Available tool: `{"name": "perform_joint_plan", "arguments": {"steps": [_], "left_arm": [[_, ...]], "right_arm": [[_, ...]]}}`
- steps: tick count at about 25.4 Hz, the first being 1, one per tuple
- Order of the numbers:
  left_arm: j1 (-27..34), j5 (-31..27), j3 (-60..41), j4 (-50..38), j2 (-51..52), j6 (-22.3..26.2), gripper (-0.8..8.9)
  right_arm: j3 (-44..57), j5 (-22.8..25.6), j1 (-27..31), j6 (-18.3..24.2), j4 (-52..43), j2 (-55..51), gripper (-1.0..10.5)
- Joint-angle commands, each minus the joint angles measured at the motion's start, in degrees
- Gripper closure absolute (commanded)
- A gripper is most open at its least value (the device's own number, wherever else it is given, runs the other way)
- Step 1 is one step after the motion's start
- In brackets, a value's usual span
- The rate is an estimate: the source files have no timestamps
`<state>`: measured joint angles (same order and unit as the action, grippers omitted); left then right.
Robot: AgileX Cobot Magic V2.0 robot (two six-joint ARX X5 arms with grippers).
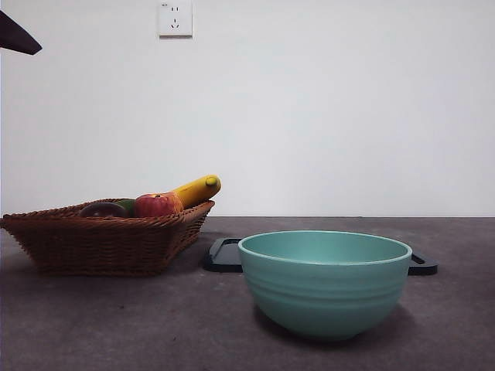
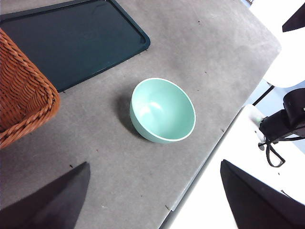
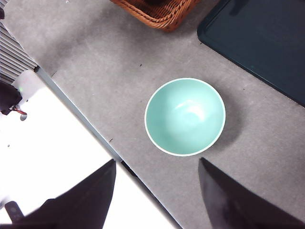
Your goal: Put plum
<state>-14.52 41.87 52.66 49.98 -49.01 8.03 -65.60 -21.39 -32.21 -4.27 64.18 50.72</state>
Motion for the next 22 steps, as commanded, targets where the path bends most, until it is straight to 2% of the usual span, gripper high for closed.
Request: {"name": "perform_joint_plan", "arguments": {"steps": [1, 11, 13, 17, 22], "left_arm": [[-0.2, 0.2, 1.1, -0.2, -0.3, 0.5, 3.8], [-0.2, 0.2, 1.1, -0.2, -0.3, 0.5, 4.0], [-0.2, 0.2, 1.1, -0.2, -0.3, 0.5, 5.02], [-0.2, 0.2, 1.1, -0.2, -0.3, 0.5, 7.95], [-0.2, 0.2, 1.1, -0.2, -0.3, 0.5, 8.05]], "right_arm": [[-0.8, -0.2, -0.4, 0.9, -0.3, 0.5, 6.7], [-0.8, -0.2, -0.4, 0.9, -0.3, 0.5, 6.7], [-0.8, -0.2, -0.4, 0.9, -0.3, 0.5, 7.1], [-0.8, -0.2, -0.4, 0.9, -0.3, 0.5, 9.4], [-0.8, -0.2, -0.4, 1.6, -0.3, 0.5, 9.4]]}}
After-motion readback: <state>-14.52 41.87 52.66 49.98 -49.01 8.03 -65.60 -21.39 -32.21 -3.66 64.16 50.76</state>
